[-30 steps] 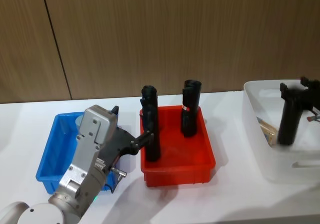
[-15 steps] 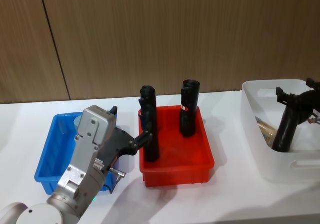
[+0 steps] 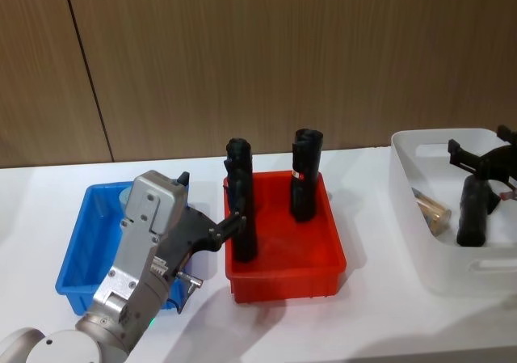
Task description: Pick the cotton swabs from the blue box and place them into the white box.
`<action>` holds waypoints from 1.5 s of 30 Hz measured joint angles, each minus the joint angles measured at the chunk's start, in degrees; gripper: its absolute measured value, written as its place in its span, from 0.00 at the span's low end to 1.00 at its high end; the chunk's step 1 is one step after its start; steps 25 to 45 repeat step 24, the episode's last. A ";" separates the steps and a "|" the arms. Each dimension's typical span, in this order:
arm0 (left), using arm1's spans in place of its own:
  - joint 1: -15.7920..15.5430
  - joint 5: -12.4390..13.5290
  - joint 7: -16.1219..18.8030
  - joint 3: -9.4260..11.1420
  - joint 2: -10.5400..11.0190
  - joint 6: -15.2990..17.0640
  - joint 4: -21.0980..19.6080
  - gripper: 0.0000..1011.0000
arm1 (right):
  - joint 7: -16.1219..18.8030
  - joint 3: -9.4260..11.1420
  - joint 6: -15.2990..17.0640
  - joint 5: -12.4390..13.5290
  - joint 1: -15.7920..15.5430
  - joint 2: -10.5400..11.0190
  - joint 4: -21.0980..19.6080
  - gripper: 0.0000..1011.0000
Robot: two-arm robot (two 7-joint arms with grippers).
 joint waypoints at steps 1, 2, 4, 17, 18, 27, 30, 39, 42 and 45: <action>0.00 0.00 0.00 0.00 0.00 0.00 0.00 0.99 | 0.00 0.01 -0.04 0.02 -0.02 0.00 -0.03 0.99; 0.00 0.00 0.00 0.00 0.00 0.00 0.00 0.99 | 0.00 0.02 -0.09 0.05 -0.06 0.01 -0.07 0.99; 0.00 0.00 0.00 0.00 0.00 0.00 0.00 0.99 | 0.00 0.04 -0.12 0.10 -0.11 0.02 -0.09 0.99; 0.00 0.00 0.00 0.00 0.00 0.00 0.00 0.99 | 0.00 0.14 -0.35 0.32 -0.28 0.09 -0.28 0.99; 0.00 0.00 0.00 0.00 0.00 0.00 0.00 0.99 | 0.00 0.15 -0.36 0.32 -0.29 0.10 -0.29 0.99; 0.00 0.00 0.00 0.00 0.00 0.00 0.00 0.99 | 0.00 0.15 -0.41 0.35 -0.32 0.10 -0.33 0.99; 0.00 0.00 0.00 0.00 0.00 0.00 0.00 0.99 | 0.00 0.15 -0.41 0.35 -0.32 0.10 -0.33 0.99; 0.00 0.00 0.00 0.00 0.00 0.00 0.00 0.99 | 0.00 0.15 -0.41 0.35 -0.32 0.10 -0.33 0.99; 0.00 0.00 0.00 0.00 0.00 0.00 0.00 0.99 | 0.00 0.15 -0.41 0.35 -0.32 0.10 -0.33 0.99; 0.00 0.00 0.00 0.00 0.00 0.00 0.00 0.99 | 0.00 0.15 -0.41 0.35 -0.32 0.10 -0.33 0.99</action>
